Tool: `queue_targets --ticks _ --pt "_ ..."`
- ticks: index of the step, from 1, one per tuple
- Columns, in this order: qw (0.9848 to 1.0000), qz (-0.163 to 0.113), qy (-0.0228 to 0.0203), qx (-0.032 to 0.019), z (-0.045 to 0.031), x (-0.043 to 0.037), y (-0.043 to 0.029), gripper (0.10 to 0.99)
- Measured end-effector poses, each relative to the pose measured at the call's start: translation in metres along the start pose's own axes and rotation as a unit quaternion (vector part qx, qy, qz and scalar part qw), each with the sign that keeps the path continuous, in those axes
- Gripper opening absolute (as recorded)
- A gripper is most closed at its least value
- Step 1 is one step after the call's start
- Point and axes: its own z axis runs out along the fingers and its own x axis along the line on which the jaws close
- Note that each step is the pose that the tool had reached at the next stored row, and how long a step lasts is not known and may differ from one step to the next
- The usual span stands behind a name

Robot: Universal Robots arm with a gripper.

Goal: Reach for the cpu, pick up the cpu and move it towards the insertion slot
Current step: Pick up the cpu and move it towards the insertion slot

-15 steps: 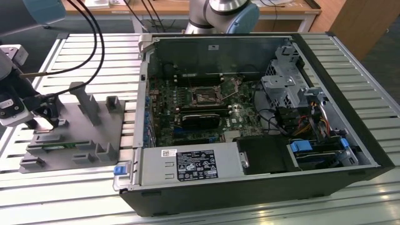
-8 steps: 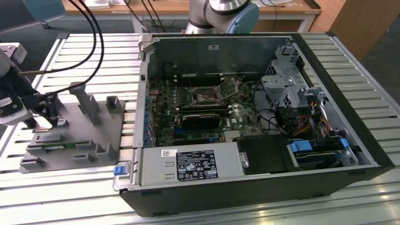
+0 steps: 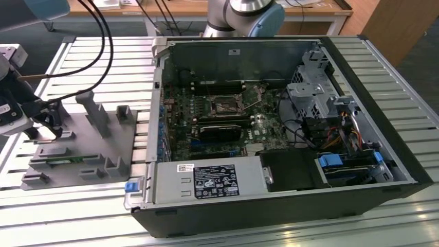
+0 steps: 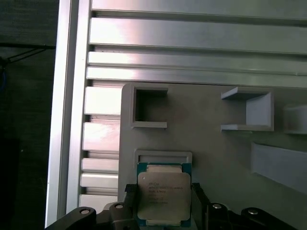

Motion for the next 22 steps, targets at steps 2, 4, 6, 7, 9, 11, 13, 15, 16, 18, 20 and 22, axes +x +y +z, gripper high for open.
queue_targets --ticks 2,4,6,7,9,11,13,15,16,18,20,22 --pt "1.0000 0.000 0.0000 0.0000 -0.0008 0.0000 0.0001 0.533" --pt "1.0000 0.000 0.0001 0.0000 -0.0017 0.0000 0.0003 0.533" --pt "1.0000 0.000 0.0000 0.0000 -0.0027 0.0000 0.0004 0.533" --pt "1.0000 0.000 0.0000 0.0000 -0.0031 0.0000 0.0005 0.533" --pt "1.0000 0.000 0.0001 0.0000 -0.0046 0.0000 0.0006 0.533" --pt "1.0000 0.000 0.0000 0.0000 -0.0062 0.0000 0.0007 0.533" --pt "1.0000 0.000 0.0000 0.0000 -0.0077 0.0000 0.0008 0.533" --pt "1.0000 0.000 0.0000 0.0000 -0.0089 0.0000 0.0009 0.533" --pt "1.0000 0.000 0.0000 0.0000 -0.0094 0.0000 0.0009 0.533" --pt "1.0000 0.000 0.0000 0.0000 -0.0104 0.0000 0.0010 0.533" --pt "1.0000 0.000 0.0001 0.0000 -0.0115 0.0000 0.0011 0.533" --pt "1.0000 0.000 0.0000 0.0000 -0.0125 0.0000 0.0011 0.533"
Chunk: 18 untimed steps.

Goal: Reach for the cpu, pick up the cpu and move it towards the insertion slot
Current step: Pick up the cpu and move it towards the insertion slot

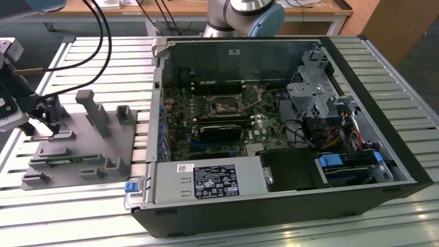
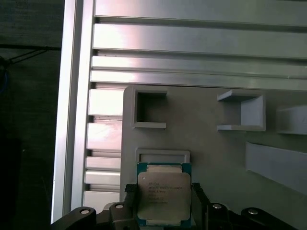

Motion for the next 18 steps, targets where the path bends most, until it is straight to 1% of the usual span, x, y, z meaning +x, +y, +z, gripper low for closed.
queue_targets --ticks 18 --pt "1.0000 0.000 -0.0001 -0.0001 -0.0081 0.0000 0.0015 0.533"
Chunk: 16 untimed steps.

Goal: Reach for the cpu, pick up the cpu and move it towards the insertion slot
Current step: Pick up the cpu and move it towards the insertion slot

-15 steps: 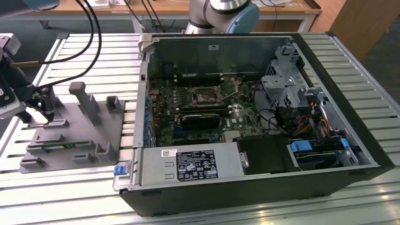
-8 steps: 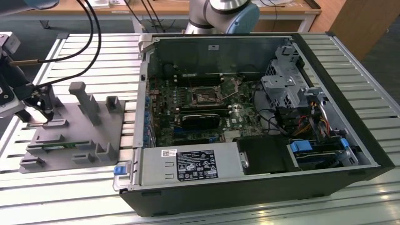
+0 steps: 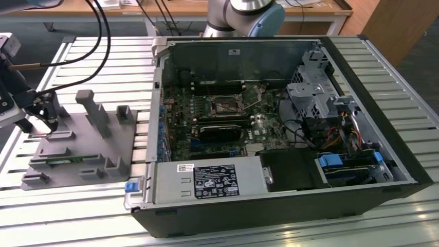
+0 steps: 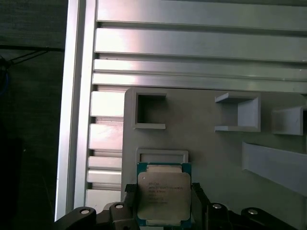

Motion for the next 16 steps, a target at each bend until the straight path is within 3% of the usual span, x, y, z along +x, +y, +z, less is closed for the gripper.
queue_targets --ticks 12,16 --pt "1.0000 0.000 0.0001 0.0000 -0.0025 0.0000 0.0004 0.533" --pt "1.0000 0.000 0.0002 0.0001 -0.0066 0.0000 0.0007 0.533"
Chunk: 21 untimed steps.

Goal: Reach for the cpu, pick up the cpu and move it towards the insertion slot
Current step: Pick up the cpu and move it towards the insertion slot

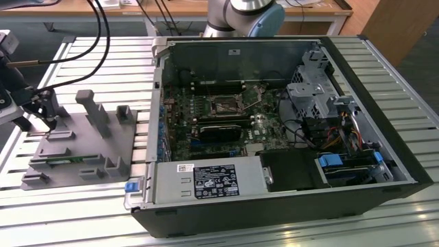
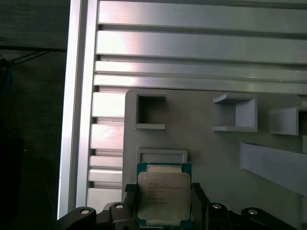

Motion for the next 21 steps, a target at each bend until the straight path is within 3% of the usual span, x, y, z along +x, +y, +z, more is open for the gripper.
queue_targets --ticks 10,21 --pt "1.0000 0.000 0.0000 0.0000 -0.0106 0.0000 0.0008 0.533" --pt "1.0000 0.000 -0.0001 0.0000 -0.0302 0.0000 0.0020 0.533"
